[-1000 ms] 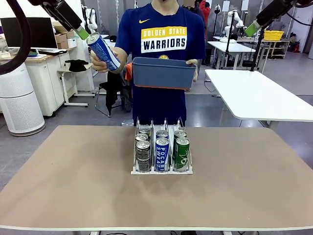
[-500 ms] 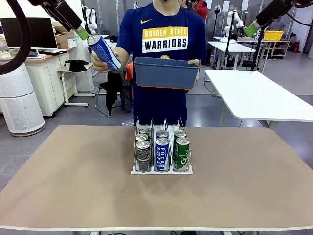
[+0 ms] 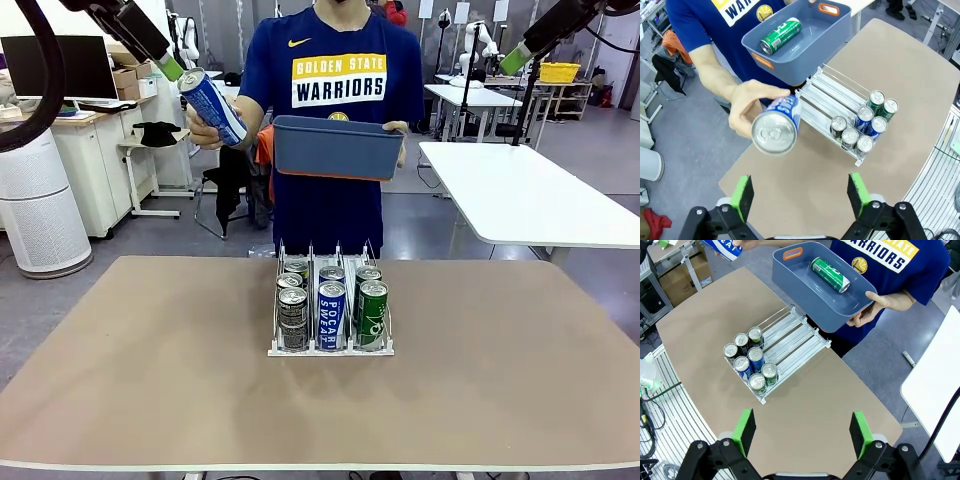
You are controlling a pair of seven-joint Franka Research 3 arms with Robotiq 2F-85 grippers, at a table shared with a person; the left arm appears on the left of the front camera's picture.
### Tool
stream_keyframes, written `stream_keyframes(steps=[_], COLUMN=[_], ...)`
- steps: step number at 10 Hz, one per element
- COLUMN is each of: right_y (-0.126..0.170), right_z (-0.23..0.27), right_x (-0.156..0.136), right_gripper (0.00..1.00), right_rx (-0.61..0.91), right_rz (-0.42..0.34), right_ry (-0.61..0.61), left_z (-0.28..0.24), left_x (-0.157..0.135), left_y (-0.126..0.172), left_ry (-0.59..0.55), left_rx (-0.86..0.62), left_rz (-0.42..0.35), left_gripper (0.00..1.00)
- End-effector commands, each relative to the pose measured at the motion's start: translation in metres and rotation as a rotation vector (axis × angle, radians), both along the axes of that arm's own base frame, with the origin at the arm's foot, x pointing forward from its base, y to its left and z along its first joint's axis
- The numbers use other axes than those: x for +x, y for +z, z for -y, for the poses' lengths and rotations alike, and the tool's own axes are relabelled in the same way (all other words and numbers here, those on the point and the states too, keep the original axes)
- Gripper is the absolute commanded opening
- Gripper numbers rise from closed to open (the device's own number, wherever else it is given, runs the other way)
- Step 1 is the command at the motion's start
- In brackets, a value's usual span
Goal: Fill the beverage cans into the dispenser.
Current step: Pick up the Ionic drink handed by the human.
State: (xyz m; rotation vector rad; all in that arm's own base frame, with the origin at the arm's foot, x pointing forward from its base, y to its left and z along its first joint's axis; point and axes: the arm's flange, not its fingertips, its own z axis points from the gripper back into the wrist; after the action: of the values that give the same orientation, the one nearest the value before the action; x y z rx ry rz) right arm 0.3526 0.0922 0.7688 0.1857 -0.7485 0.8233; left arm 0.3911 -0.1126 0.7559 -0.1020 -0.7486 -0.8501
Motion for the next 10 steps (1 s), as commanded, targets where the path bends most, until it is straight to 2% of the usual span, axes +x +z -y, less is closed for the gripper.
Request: stream_keyframes(steps=[1, 2, 3, 5, 8, 10], right_y=[0.0, 0.0, 0.0, 0.0, 0.0, 0.0], right_z=[0.0, 0.0, 0.0, 0.0, 0.0, 0.0], right_x=[0.0, 0.0, 0.0, 0.0, 0.0, 0.0], right_gripper=[1.0, 1.0, 1.0, 1.0, 1.0, 1.0], right_rx=[0.0, 0.0, 0.0, 0.0, 0.0, 0.0], right_rz=[0.0, 0.0, 0.0, 0.0, 0.0, 0.0], right_ry=[0.0, 0.0, 0.0, 0.0, 0.0, 0.0], left_z=[0.001, -0.001, 0.004, 0.007, 0.008, 0.012], left_x=[0.014, 0.026, 0.032, 0.032, 0.045, 0.05], left_y=[-0.009, -0.014, -0.019, -0.027, -0.036, -0.044], left_ry=[-0.01, -0.038, -0.011, -0.034, -0.065, -0.071], left_rx=[0.029, 0.035, 0.051, 0.042, 0.015, -0.025], left_rz=[0.05, 0.083, 0.085, 0.056, 0.095, 0.092], left_gripper=[1.0, 1.0, 1.0, 1.0, 1.0, 1.0])
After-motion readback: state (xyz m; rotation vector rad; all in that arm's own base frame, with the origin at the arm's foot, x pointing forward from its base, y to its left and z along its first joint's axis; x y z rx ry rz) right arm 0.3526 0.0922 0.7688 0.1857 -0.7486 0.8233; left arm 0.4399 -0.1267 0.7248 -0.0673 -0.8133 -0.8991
